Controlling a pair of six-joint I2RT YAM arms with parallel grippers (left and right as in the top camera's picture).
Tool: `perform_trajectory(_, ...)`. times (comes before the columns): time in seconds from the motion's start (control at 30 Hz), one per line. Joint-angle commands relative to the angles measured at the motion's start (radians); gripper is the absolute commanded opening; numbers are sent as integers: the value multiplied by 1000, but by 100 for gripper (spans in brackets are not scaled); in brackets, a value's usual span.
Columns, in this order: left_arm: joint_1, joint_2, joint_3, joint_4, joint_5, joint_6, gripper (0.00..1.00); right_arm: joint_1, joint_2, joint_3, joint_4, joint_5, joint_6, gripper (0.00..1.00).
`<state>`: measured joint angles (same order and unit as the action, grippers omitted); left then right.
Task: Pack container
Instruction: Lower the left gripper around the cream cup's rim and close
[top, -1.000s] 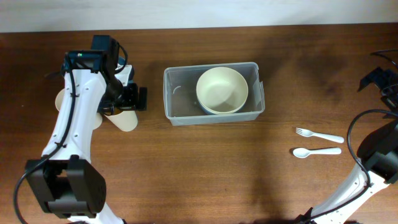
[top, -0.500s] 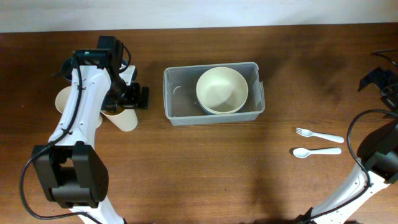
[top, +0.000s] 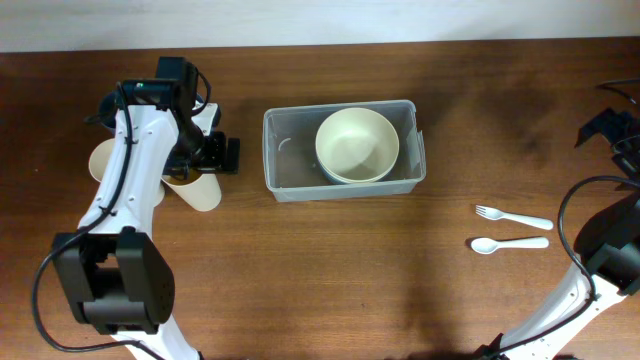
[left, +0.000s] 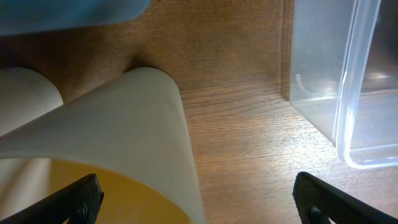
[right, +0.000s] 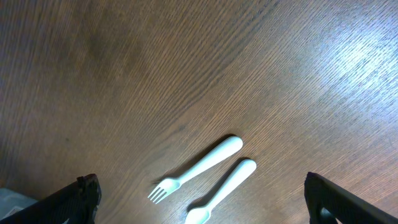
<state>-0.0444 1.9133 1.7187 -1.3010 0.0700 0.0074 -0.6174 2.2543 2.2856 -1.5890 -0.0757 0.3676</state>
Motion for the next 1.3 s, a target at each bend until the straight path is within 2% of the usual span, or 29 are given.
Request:
perform_trajectory(0.0,-19,32,-3,-10,-8,19,100,3,-37,-6,0,2,11,99)
perform_trajectory(0.17,-59,53,-3,-8,-15,16,100,3,-37,-6,0,2,11,99)
perform_trajectory(0.3,-76,66,-3,-9,-79,-27,100,3,-37,-6,0,2,11,99)
perform_trajectory(0.7,-76,67,-3,-18,-78,-31,99,3,-37,-6,0,2,11,99)
perform_trajectory(0.87,-76,67,-3,-20,-77,-31,80,3,-37,-6,0,2,11,99)
perform_trajectory(1.03,-76,67,-3,-21,-74,-31,69,3,-37,-6,0,2,12,99)
perform_trajectory(1.17,-76,67,-3,-21,-74,-31,56,3,-37,-6,0,2,12,99)
perform_trajectory(1.27,-76,67,-3,-21,-74,-31,52,3,-37,-6,0,2,11,99)
